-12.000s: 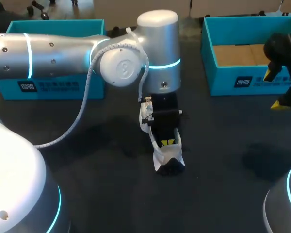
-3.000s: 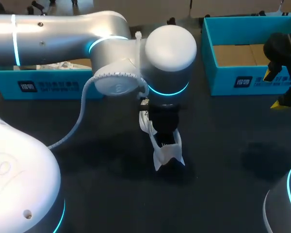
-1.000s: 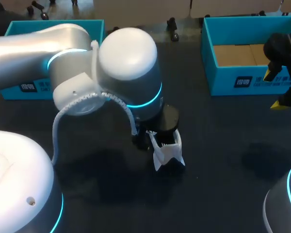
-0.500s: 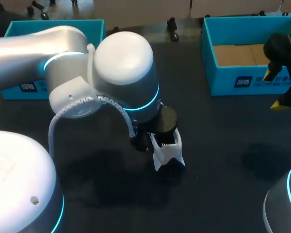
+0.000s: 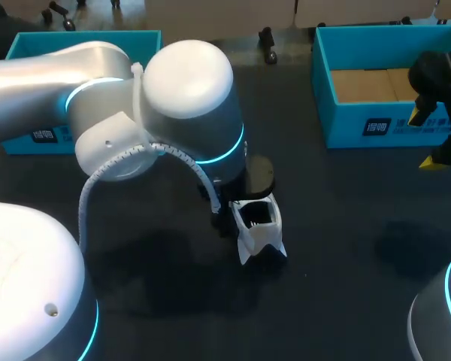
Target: Take the shoe out of the shoebox, open the shoe tongue, remove and reinsert the insole, then place the shoe into the shoebox
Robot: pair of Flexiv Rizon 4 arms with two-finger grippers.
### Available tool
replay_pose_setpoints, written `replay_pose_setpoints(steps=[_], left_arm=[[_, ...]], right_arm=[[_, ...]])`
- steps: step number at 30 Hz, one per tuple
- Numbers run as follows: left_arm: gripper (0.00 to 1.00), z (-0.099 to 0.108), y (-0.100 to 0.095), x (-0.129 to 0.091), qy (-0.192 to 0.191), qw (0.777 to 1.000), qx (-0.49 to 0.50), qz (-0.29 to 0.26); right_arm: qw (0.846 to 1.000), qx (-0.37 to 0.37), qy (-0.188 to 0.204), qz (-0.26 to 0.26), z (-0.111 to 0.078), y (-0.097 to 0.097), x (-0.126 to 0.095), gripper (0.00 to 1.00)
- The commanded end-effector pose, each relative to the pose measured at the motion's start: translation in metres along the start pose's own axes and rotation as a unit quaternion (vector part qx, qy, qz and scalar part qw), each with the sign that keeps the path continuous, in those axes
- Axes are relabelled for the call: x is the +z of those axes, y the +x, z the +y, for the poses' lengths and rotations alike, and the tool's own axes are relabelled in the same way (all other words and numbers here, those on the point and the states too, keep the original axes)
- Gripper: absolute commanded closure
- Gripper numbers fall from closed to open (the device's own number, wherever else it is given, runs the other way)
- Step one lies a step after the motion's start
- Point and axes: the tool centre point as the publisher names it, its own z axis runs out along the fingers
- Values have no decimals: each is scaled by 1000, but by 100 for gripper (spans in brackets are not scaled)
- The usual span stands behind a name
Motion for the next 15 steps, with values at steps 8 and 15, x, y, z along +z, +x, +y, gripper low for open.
replay_pose_setpoints(steps=[8, 15], left_arm=[[0, -42, 24, 28, 7, 1000, 0, 29], [0, -59, 34, 45, 15, 999, -12, 35]], right_arm=[[1000, 0, 1, 2, 0, -1, 0, 0], [1000, 0, 1, 2, 0, -1, 0, 0]])
